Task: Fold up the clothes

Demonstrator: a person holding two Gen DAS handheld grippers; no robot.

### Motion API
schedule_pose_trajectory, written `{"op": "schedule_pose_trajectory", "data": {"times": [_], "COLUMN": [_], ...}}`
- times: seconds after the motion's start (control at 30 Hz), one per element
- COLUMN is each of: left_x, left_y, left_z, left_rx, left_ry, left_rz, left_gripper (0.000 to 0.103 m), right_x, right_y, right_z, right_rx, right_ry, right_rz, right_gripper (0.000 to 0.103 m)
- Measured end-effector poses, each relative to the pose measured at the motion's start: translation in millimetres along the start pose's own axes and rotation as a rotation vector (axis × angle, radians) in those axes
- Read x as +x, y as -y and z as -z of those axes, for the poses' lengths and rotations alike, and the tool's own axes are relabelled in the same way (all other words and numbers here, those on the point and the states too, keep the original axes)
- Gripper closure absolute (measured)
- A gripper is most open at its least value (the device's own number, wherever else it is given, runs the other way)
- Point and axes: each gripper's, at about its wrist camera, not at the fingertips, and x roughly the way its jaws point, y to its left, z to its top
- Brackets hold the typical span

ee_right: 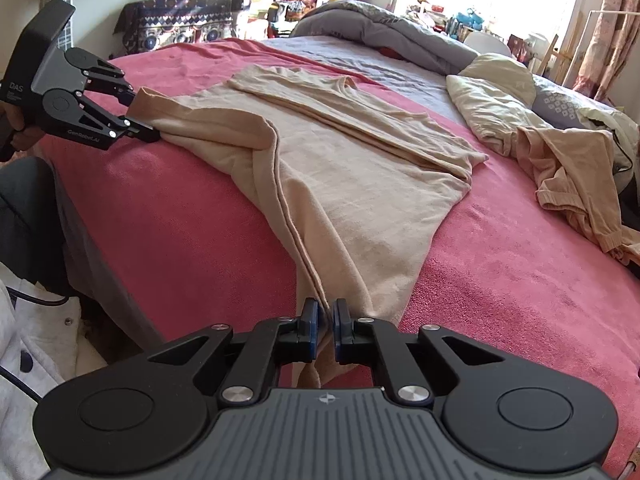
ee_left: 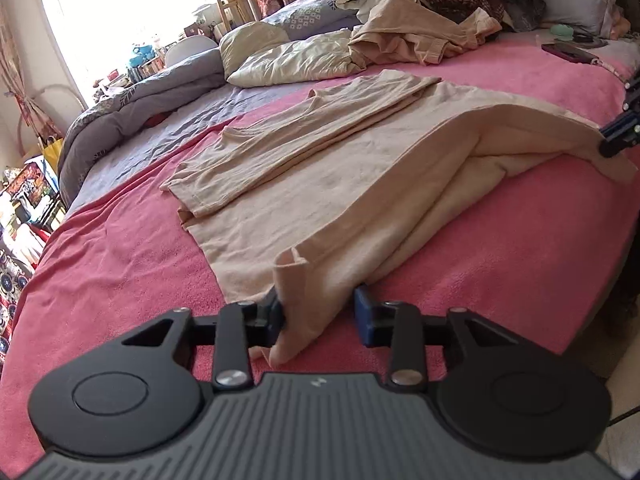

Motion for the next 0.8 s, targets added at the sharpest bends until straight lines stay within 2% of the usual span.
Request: {"op": "schedule_pose_trajectory", "data": {"times": [0.1,0.27,0.4,0.43,0.47,0.5,0.6,0.8], "left_x": [-2.2,-12.9,-27.0,-29.9,-32.9,-36.3,-54.3,-83.1], "left_y": [5.2,-4.7,-17.0,-19.4,-21.5,-22.7,-26.7,-32.7], "left_z": [-2.7,-4.2,-5.3,-5.6,-5.9,-6.1,-3.9,-3.6], "left_rx": [-0.011,-0.109,-0.202,-0.223,-0.243,-0.263,-0.395,-0.489], "left_ry": [0.008,0.036,0.080,0.091,0.102,0.115,0.164,0.242], "left_rz": [-0.020,0.006,0.031,0.032,0.030,0.019,0.023,0.010], "left_gripper": [0.091,0.093,0.097,0.097,0.098,0.100,0.100,0.100], "right_x": [-1.2,-7.5,1.5,5.6,8.6,9.4,-5.4,-49.3], "right_y": [0.8,-12.4,-22.7,-23.0,-23.1,-23.0,-20.9,1.4], "right_z": [2.1,4.7,1.2,-0.1,-1.5,-3.2,-11.9,-47.9], "right_rx": [0.011,-0.061,-0.094,-0.084,-0.077,-0.072,-0.056,-0.062], "right_ry": [0.006,0.043,0.048,0.038,0.026,0.019,0.028,0.125], "right_rz": [0.000,-0.014,0.007,0.011,0.022,0.036,0.072,0.144], "right_gripper": [0.092,0.078,0.075,0.077,0.096,0.098,0.098,0.098]}}
